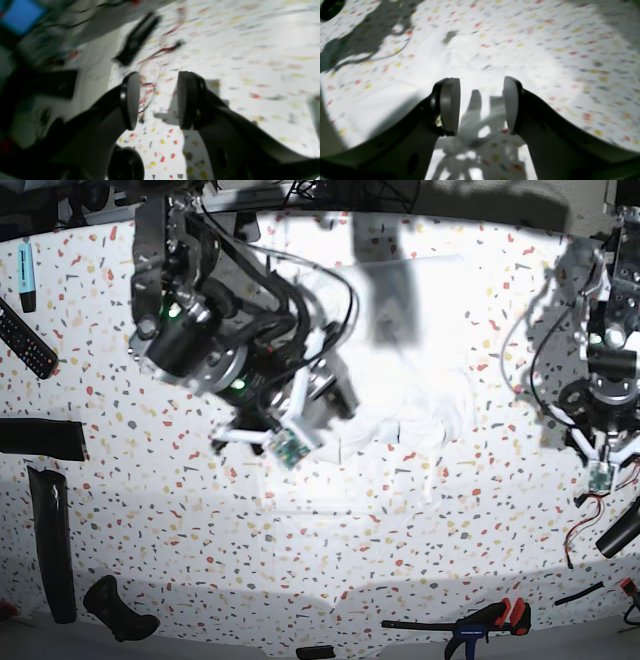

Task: Fold the T-shirt properly
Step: 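Open both grippers and raise them away from the folded shirt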

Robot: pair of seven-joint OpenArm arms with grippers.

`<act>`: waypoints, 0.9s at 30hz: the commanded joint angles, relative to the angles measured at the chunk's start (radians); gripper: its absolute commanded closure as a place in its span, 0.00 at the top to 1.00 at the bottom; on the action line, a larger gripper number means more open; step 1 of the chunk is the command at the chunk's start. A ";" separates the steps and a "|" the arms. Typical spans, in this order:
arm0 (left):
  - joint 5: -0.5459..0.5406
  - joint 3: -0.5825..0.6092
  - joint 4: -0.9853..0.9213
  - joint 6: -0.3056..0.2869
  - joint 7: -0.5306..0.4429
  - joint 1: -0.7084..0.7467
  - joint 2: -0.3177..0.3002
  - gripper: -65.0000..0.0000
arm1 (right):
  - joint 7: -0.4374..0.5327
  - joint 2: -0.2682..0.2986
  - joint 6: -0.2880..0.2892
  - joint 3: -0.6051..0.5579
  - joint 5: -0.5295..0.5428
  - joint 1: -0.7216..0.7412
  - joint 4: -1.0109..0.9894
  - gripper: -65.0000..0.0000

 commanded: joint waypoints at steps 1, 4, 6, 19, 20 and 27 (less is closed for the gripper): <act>0.014 -0.008 0.025 -0.007 -0.028 -0.001 -0.019 0.37 | 0.022 0.002 0.004 0.027 0.003 0.013 0.018 0.43; -0.050 -0.017 0.048 -0.044 -0.050 0.034 -0.026 0.37 | 0.011 0.030 0.004 0.110 0.018 0.012 0.018 0.43; -0.105 -0.038 0.072 -0.053 -0.082 0.073 -0.033 0.37 | -0.028 0.074 0.004 0.167 0.066 0.010 0.018 0.43; -0.375 -0.395 0.270 -0.216 -0.108 0.504 -0.032 0.37 | -0.212 0.281 0.004 0.583 0.348 -0.261 0.172 0.43; -0.389 -0.417 0.288 -0.224 -0.101 0.550 -0.032 0.37 | -0.232 0.281 0.004 0.619 0.377 -0.294 0.193 0.43; -0.393 -0.453 0.374 -0.261 -0.066 0.846 -0.030 0.37 | -0.262 0.280 0.004 0.835 0.469 -0.602 0.309 0.43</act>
